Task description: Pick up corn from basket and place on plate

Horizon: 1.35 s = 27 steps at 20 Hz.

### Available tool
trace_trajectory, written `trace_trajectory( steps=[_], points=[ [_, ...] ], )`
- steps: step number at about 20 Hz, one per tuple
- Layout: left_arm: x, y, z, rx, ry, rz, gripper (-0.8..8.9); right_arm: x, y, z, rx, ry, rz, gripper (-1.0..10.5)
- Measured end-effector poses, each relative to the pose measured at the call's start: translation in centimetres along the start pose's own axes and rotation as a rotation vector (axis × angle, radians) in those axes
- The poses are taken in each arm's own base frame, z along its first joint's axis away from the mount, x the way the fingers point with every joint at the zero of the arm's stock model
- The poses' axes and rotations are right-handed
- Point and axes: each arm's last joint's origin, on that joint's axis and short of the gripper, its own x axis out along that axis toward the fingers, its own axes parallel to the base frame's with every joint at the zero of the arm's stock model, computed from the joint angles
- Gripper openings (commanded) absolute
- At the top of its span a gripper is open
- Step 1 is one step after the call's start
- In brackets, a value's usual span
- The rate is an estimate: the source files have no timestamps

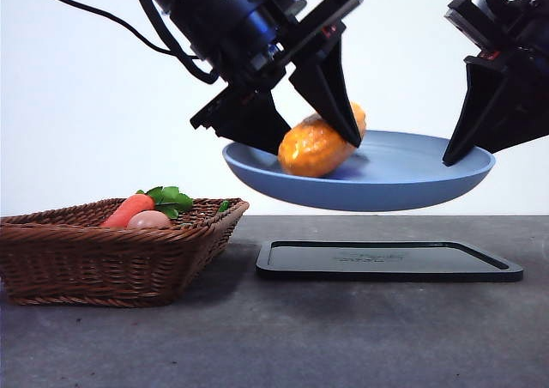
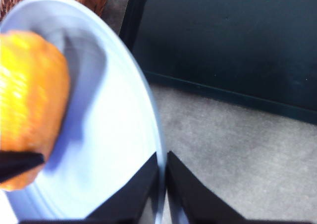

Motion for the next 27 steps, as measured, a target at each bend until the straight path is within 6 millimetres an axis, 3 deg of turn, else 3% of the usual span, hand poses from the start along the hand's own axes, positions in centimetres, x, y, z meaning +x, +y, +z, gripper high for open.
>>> trace_trajectory(
  steps=[7, 14, 17, 22, 27],
  points=[
    [0.8, -1.4, -0.9, 0.058, 0.059, -0.022, 3.46, 0.0, 0.0, 0.0, 0.0, -0.001, -0.004, 0.0],
    [0.6, -1.5, -0.7, 0.071, 0.066, -0.021, 3.56, 0.0, 0.0, 0.0, -0.001, -0.002, -0.005, 0.0],
    [-0.4, -2.2, 0.6, 0.085, 0.042, -0.026, 3.56, 0.0, 0.0, 0.0, -0.002, -0.003, 0.0, 0.0],
    [-4.3, -3.1, 4.6, 0.121, -0.032, -0.021, 3.55, -0.1, -0.2, 0.1, 0.002, -0.013, -0.009, 0.0],
    [-6.0, -2.8, 6.1, 0.131, -0.05, 0.0, 3.55, -0.4, -1.2, 0.8, 0.028, -0.062, -0.025, 0.0]
  ],
)
